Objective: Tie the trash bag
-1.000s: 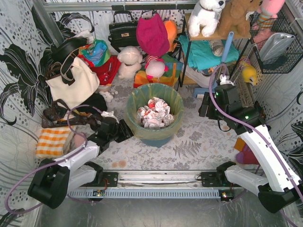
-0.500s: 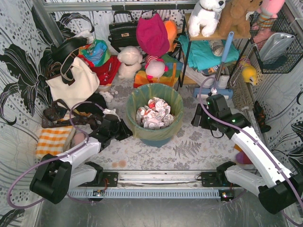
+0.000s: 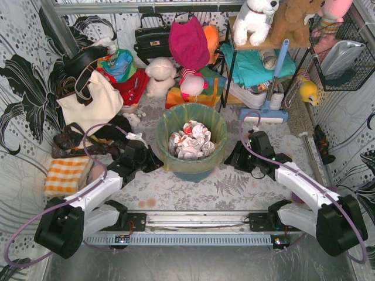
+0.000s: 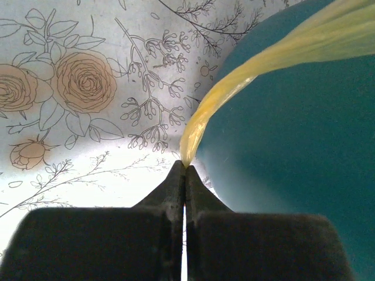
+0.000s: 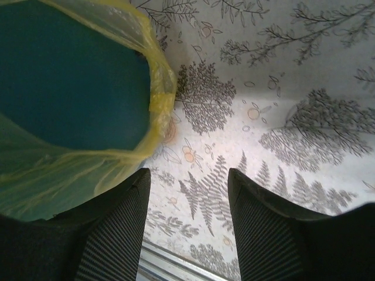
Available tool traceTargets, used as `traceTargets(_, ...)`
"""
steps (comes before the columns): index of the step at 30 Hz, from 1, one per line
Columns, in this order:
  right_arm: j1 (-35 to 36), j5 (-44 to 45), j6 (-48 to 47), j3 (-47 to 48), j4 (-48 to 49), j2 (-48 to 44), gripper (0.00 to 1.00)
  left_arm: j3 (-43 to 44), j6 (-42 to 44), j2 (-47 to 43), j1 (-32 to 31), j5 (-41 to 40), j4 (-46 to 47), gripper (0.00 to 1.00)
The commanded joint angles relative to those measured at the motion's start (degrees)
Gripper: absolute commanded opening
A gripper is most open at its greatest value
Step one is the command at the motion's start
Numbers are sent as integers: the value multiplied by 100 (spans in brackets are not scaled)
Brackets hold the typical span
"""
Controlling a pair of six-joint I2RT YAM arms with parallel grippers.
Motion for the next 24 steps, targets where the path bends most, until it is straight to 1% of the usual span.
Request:
traceTargets(1,-134,-562,354,-342,1464,399,55,175,118,-22,42,82,-42,0)
traceTargets(8,-283,-910,523,-463,2402,1386,51,266,188,-62,44,90,-215,0)
traceTargets(12,-293,-945,660,-456,2824,1665,49,325,206,-86,44,65,-301,0)
traceTargets(19,-302,-1111,804,-445,3285,2208,41,317,198,-120,44,70,-310,0)
traceTargets(22,-302,-1199,931,-540,3599,2410,38,281,175,-117,44,111,-274,0)
traceTargets(24,-310,-1276,1043,-633,3884,2547,34,269,176,-102,44,117,-270,0)
